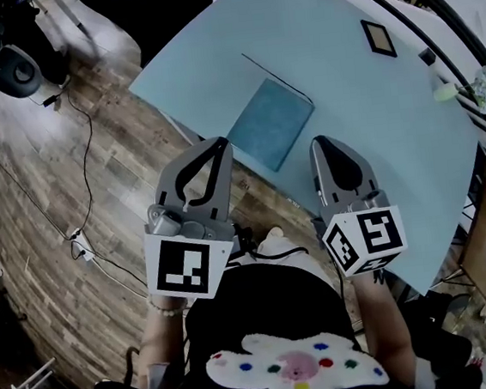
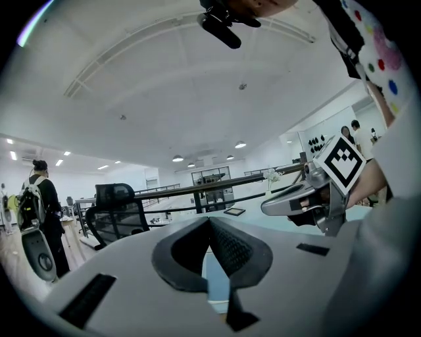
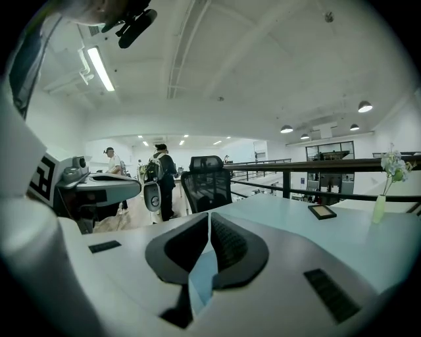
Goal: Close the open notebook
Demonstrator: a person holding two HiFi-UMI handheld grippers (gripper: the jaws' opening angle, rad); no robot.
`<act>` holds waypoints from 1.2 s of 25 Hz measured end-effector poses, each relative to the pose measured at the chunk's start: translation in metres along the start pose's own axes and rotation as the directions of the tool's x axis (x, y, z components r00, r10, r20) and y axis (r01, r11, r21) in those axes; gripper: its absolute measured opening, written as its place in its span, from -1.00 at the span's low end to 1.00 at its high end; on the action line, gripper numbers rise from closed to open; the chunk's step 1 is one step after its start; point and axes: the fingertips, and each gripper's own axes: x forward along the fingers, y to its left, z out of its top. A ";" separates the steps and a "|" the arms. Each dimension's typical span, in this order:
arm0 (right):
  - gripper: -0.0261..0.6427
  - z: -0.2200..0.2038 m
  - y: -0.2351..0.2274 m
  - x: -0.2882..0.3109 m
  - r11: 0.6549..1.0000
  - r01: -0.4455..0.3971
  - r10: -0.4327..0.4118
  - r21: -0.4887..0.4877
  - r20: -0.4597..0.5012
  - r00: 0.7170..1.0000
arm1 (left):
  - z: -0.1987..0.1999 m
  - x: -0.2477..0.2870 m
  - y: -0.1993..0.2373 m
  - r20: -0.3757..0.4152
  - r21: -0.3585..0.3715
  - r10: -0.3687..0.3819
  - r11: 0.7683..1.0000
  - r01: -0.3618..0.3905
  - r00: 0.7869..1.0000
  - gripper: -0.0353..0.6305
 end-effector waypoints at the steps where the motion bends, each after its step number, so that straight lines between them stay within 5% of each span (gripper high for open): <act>1: -0.80 0.000 0.000 -0.002 1.000 0.003 -0.003 0.001 -0.002 1.000 | 0.001 -0.001 -0.001 0.001 -0.001 -0.001 1.000 0.001 1.000 -0.84; 30: -0.81 -0.004 0.004 -0.016 1.000 -0.022 0.023 0.015 -0.017 1.000 | -0.003 -0.001 -0.018 -0.015 0.009 -0.025 1.000 0.025 1.000 -0.84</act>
